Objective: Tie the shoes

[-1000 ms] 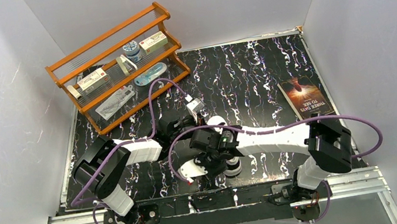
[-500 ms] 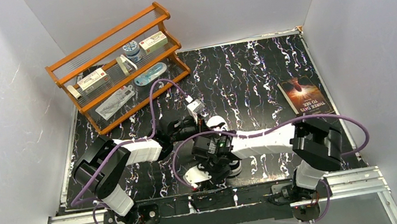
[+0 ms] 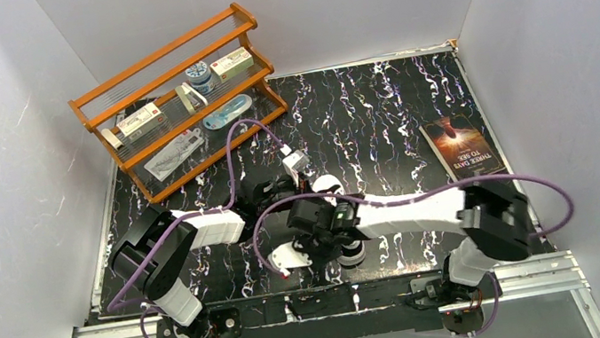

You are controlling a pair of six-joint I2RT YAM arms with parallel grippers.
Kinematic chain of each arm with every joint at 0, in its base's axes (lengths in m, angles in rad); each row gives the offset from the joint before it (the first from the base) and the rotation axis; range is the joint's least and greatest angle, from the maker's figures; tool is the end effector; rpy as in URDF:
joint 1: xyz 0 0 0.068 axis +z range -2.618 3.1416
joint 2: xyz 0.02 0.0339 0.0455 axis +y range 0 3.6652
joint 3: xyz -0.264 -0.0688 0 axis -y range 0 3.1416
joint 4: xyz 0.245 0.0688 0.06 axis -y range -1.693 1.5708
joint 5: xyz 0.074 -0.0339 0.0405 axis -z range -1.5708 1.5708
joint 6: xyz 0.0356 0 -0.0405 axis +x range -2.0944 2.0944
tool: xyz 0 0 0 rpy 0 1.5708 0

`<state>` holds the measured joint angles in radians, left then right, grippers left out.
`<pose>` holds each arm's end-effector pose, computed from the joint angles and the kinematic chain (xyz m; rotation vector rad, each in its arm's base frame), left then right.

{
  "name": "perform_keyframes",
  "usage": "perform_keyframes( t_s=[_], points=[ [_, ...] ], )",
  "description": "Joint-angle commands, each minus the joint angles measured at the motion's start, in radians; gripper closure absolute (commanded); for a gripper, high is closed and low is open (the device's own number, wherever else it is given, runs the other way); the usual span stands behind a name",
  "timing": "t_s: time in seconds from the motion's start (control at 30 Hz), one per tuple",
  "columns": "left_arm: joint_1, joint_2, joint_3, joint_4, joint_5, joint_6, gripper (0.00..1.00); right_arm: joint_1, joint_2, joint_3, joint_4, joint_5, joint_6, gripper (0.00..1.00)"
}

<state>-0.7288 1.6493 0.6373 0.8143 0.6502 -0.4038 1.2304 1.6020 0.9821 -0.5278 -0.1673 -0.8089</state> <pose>0.2257 -0.2304 0.1807 0.8151 1.7680 -1.3589 0.0970 0.2917 0.1844 -2.3617 1.3938 0.3480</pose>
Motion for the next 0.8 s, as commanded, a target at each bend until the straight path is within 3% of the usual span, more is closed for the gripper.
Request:
perform_keyframes(
  t_s=[0.0, 0.1, 0.23, 0.43, 0.6, 0.77],
  points=[
    [0.007, -0.043, 0.016, 0.006, 0.004, 0.006, 1.0, 0.006, -0.238, 0.042, 0.022, -0.074, 0.206, 1.0],
    [0.009, -0.047, 0.017, 0.011, 0.002, 0.0, 1.0, 0.005, -0.359, 0.045, 0.026, 0.023, 0.396, 1.0],
    [0.01, -0.046, 0.027, 0.013, 0.008, -0.002, 1.0, 0.004, -0.47, 0.113, 0.004, 0.269, 0.703, 1.0],
    [0.011, -0.044, 0.05, 0.002, 0.017, -0.016, 1.0, -0.027, -0.492, 0.164, -0.123, 0.686, 1.126, 1.0],
    [0.013, -0.097, 0.063, -0.048, 0.004, -0.01, 1.0, -0.235, -0.466, 0.229, -0.104, 0.634, 1.163, 1.0],
    [0.012, -0.136, 0.072, -0.096, -0.003, -0.003, 1.0, -0.519, -0.439, 0.207, -0.06, 0.269, 1.18, 1.0]
  ],
)
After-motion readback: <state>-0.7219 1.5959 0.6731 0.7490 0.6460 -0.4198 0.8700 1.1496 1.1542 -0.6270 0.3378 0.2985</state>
